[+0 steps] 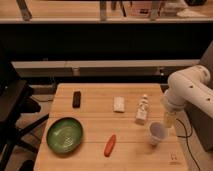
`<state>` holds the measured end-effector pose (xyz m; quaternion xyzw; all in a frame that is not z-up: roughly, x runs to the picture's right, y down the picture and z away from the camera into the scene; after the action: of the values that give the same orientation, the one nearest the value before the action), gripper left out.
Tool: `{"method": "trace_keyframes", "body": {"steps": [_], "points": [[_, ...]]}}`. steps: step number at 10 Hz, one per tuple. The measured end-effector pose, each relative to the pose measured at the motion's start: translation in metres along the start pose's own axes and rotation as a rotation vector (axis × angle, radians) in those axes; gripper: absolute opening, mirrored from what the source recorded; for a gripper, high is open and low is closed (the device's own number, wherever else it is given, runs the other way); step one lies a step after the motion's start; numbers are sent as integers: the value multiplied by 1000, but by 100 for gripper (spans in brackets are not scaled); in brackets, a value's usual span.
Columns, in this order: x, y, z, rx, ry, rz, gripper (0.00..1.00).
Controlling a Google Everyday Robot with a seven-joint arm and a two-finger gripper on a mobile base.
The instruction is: Place the bottle in the ceramic bowl
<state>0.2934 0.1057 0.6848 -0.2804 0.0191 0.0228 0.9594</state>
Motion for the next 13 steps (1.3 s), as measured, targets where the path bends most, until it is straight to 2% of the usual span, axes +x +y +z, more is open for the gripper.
{"method": "trace_keyframes", "body": {"steps": [3, 13], "points": [[-7, -23, 5, -1, -15, -50, 80], [-4, -45, 24, -18, -34, -132, 80]]}}
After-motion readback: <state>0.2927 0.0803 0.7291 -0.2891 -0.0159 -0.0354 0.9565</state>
